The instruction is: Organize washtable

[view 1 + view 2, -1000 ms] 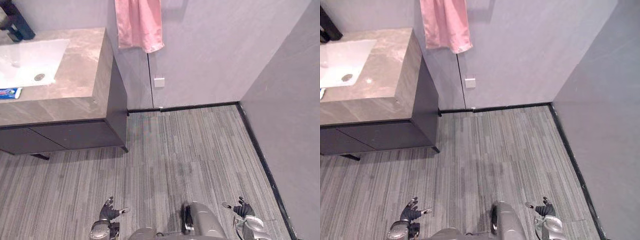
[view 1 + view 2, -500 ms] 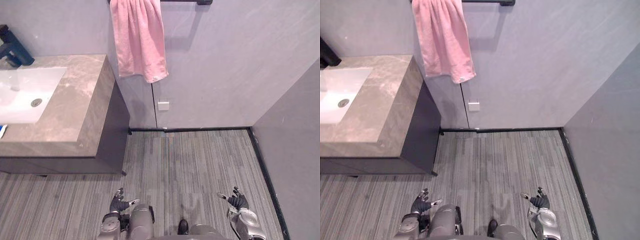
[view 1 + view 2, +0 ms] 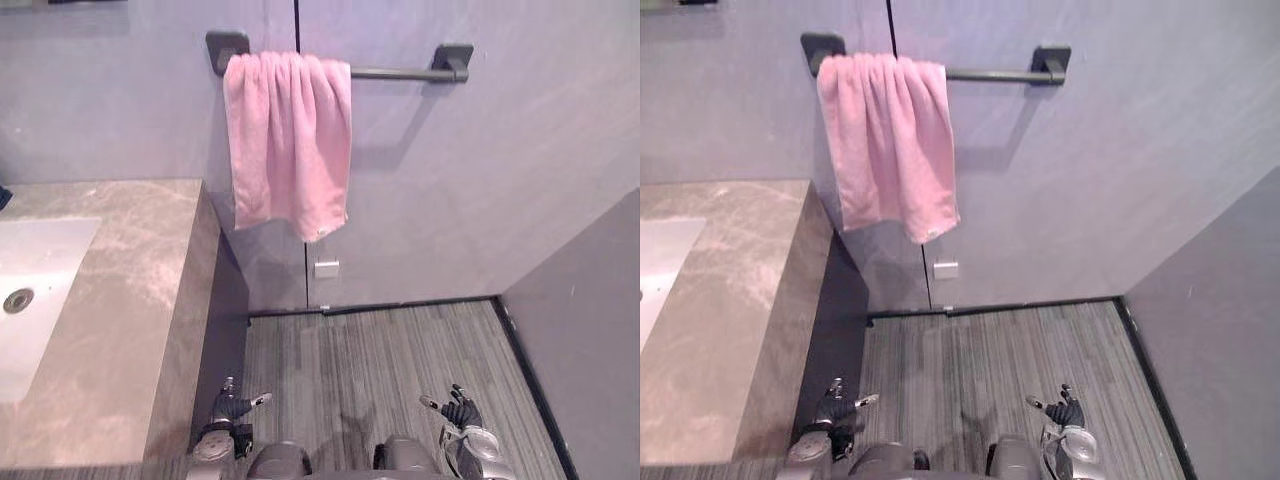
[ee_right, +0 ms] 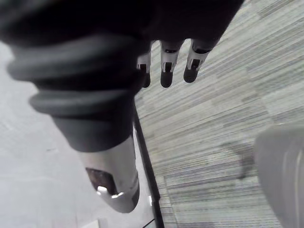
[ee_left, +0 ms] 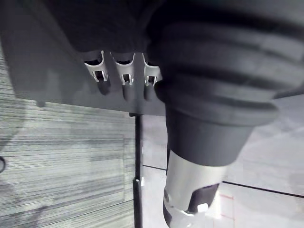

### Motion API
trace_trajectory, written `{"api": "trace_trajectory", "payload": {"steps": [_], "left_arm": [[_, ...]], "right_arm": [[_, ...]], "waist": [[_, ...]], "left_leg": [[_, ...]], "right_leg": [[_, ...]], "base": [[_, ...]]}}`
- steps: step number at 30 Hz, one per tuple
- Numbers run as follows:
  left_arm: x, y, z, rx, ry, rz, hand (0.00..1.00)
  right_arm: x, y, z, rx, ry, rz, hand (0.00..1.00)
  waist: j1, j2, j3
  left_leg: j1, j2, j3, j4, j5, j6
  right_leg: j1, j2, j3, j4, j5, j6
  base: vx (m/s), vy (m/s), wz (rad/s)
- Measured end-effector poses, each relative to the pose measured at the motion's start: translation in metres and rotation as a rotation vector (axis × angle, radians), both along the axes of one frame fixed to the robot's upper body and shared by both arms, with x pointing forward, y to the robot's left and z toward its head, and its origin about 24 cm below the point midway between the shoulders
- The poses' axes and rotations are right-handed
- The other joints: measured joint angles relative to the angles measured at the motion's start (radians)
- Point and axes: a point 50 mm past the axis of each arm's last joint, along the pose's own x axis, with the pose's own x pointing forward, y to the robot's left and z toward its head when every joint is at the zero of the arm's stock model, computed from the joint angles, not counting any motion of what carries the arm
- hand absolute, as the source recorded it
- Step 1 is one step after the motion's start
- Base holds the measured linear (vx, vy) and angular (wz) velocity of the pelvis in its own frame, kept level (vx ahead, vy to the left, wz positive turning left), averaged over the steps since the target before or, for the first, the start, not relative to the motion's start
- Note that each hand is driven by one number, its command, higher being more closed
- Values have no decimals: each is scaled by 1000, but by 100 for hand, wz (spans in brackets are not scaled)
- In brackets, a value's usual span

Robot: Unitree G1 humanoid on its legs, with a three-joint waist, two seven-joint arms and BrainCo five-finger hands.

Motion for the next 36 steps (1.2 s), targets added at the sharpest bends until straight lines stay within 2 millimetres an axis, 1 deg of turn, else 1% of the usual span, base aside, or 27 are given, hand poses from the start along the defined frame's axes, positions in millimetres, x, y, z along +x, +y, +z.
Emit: {"api": "trace_trajectory", "payload": {"steps": [1,2,3,4,5,6,7,8,9,10,11,12,13,14,15,16,17,19,20,22,23,27,29,32,35,36], "left_arm": [[-1,2,-1,5,11,-4,0],[0,-8,-5,-24,24,1,0],[-2,-10,-5,-31,25,3,0],[-4,-14,-7,-42,30,8,0],[-5,-18,-8,-58,30,14,0],[-3,-21,-7,-66,25,15,0],[-2,-23,-7,-73,20,18,0],[1,-27,-6,-93,1,38,0],[-3,-27,-7,-93,10,41,0],[-4,-27,-7,-93,13,43,0],[-4,-27,-8,-95,13,43,0],[-3,-28,-7,-97,11,42,0],[-2,-28,-7,-97,9,42,0],[0,-28,-6,-97,4,40,0],[-3,-29,-7,-96,12,36,0],[-4,-28,-8,-93,16,38,0],[-6,-24,-9,-82,26,39,0],[-9,-20,-10,-72,38,40,0],[-9,-20,-10,-71,40,40,0],[-12,-12,-11,-52,56,40,0],[-14,-10,-12,-47,67,41,0],[-18,-7,-13,-40,83,42,0],[-18,-5,-13,-34,85,42,0],[-17,-2,-12,-23,81,44,0],[-4,2,0,18,1,33,0],[4,2,9,35,-59,26,0]], "right_arm": [[-10,-4,-4,-3,32,-14,0],[-20,-12,-6,-16,66,-36,0],[-22,-13,-7,-15,71,-46,0],[-20,-13,-6,-14,66,-46,0],[-19,-11,-6,-8,60,-46,0],[-21,-9,-7,-4,60,-47,0],[-23,-8,-7,0,61,-49,0],[-23,-2,-7,17,51,-55,0],[-22,0,-7,23,46,-57,0],[-20,3,-6,33,31,-65,0],[-18,3,-5,35,19,-72,0],[-14,3,-3,34,2,-73,0],[-11,3,-2,34,-5,-73,0],[-10,2,-2,33,-6,-74,0],[-14,-7,-2,16,3,-91,0],[-14,-6,-3,20,9,-92,0],[-18,-1,-6,33,25,-92,0],[-22,-1,-7,34,35,-95,0],[-23,-1,-7,34,38,-96,0],[-24,0,-9,37,49,-94,0],[-25,0,-9,37,55,-92,0],[-29,-3,-11,30,75,-92,0],[-33,-7,-13,23,97,-94,0],[-36,-11,-13,12,107,-94,0],[-39,-15,-13,-1,112,-94,0],[-38,-17,-12,-6,111,-89,0]], "waist": [[-8,-22,-8],[0,6,-17],[4,13,-25],[1,28,-25],[-6,43,-24],[-5,48,-23],[-3,53,-21],[9,53,-14],[11,50,-11],[19,46,-10],[21,37,-7],[28,32,-7],[27,29,-7],[26,31,-7],[27,51,-12],[27,44,-10],[27,23,-18],[28,15,-23],[28,14,-24],[27,13,-24],[28,9,-28],[24,8,-37],[23,4,-40],[19,4,-40],[5,3,-41],[0,4,-41]], "left_leg": [[21,-19,-42,-3,-18,-32],[45,12,-67,-9,-30,-57],[45,20,-68,-8,-22,-70],[42,34,-76,11,-18,-77],[5,53,-91,98,-18,-78],[-30,64,-91,185,-16,-81],[-64,78,-91,278,-6,-99],[-181,142,-81,573,36,-150],[-203,158,-70,624,30,-141],[-226,179,-39,635,23,-129],[-237,182,-30,615,22,-128],[-263,179,-11,526,19,-123],[-282,168,-5,401,19,-122],[-284,157,-9,327,24,-126],[-268,129,-45,108,143,-135],[-258,120,-42,105,142,-130],[-236,83,-36,72,144,-123],[-223,57,-19,70,138,-114],[-219,51,-18,67,137,-112],[-200,34,-11,53,134,-105],[-178,22,-4,24,140,-94],[-157,7,-3,-19,154,-81],[-140,-1,-6,-74,185,-81],[-121,-3,-8,-118,212,-81],[-105,-12,-26,-170,250,-80],[-101,-16,-39,-191,263,-77]], "right_leg": [[0,10,34,-80,166,-49],[11,21,17,-43,134,-57],[14,26,15,-42,119,-60],[30,32,0,-48,92,-67],[53,40,-23,-61,77,-74],[73,46,-34,-75,68,-77],[96,54,-44,-88,63,-82],[182,77,-57,-126,44,-104],[207,81,-58,-133,38,-112],[244,80,-57,-146,36,-115],[256,76,-56,-158,36,-115],[276,62,-49,-176,36,-115],[280,47,-47,-182,34,-105],[282,40,-45,-185,31,-95],[284,32,-31,-186,20,-60],[285,27,-24,-185,14,-49],[293,-4,-11,-194,6,-24],[301,-30,-5,-200,1,-9],[307,-36,-5,-206,2,-5],[325,-50,5,-231,10,9],[336,-57,17,-250,15,16],[349,-61,22,-284,29,20],[355,-61,21,-313,45,18],[362,-58,20,-333,62,13],[360,-60,12,-334,70,12],[360,-61,3,-337,74,11]], "base": [[470,-121,61],[404,-121,47],[380,-135,20],[353,-185,28],[332,-183,37],[312,-180,38],[299,-145,30],[299,-119,19],[276,-74,4],[202,-44,-9],[197,-37,-15],[173,16,-10],[166,48,-6],[239,202,-6],[158,172,-8],[201,238,-2],[106,128,3],[147,170,3],[132,136,-5],[98,95,-13],[66,62,-15],[35,19,-7],[0,0,0],[0,0,0],[-63,-25,11],[-99,-4,19]]}}
